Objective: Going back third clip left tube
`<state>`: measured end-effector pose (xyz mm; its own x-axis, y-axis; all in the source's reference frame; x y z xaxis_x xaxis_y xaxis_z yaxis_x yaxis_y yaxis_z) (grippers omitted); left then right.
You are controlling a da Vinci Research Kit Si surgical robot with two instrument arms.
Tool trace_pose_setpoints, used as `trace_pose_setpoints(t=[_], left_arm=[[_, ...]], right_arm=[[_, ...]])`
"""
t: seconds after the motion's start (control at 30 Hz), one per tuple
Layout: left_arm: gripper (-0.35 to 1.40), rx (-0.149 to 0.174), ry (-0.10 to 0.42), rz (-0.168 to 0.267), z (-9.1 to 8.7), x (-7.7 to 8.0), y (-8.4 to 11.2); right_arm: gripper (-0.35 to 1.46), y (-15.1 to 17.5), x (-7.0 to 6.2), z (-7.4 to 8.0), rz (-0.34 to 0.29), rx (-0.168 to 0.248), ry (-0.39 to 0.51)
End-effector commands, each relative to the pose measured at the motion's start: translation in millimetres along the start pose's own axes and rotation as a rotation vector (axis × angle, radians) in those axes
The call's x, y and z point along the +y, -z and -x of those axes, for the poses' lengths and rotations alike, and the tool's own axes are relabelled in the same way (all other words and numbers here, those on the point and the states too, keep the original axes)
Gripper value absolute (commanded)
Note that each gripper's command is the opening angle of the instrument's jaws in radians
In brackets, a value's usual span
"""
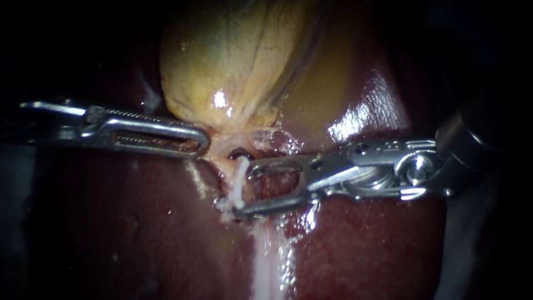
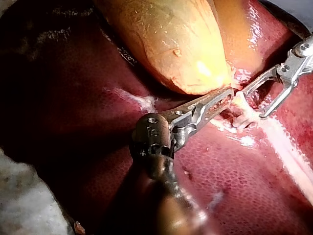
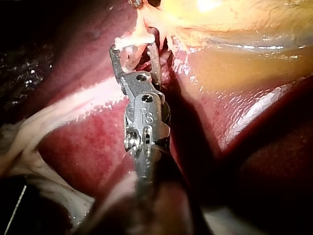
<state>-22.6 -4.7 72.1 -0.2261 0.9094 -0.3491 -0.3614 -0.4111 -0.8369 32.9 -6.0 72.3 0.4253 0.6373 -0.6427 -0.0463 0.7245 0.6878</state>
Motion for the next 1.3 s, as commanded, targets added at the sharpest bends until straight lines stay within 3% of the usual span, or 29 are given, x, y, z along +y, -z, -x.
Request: trace_pose_setpoints(t=[0.03,0.37,0.73,0.97,1.3], left_arm=[[-0.35,0.000,0.000,0.000,0.0,0.0,0.0],[-0.35,0.000,-0.001,0.001,0.1,-0.1,0.2],[-0.35,0.000,-0.001,0.001,0.0,-0.1,0.2],[-0.35,0.000,-0.001,0.000,0.0,-0.2,0.0],[-0.35,0.007,-0.007,-0.012,0.7,-1.6,-2.8]], right_arm=[[0.50,0.1,0.0,0.0,0.000,0.001,-0.001],[0.50,2.6,-0.3,-0.7,-0.001,0.016,0.003],[0.50,9.3,-1.3,-2.6,0.003,0.022,0.073],[0.50,11.0,-1.4,-2.7,-0.001,0.020,0.100],[0.50,11.4,-1.6,-2.5,-0.004,0.019,0.107]])
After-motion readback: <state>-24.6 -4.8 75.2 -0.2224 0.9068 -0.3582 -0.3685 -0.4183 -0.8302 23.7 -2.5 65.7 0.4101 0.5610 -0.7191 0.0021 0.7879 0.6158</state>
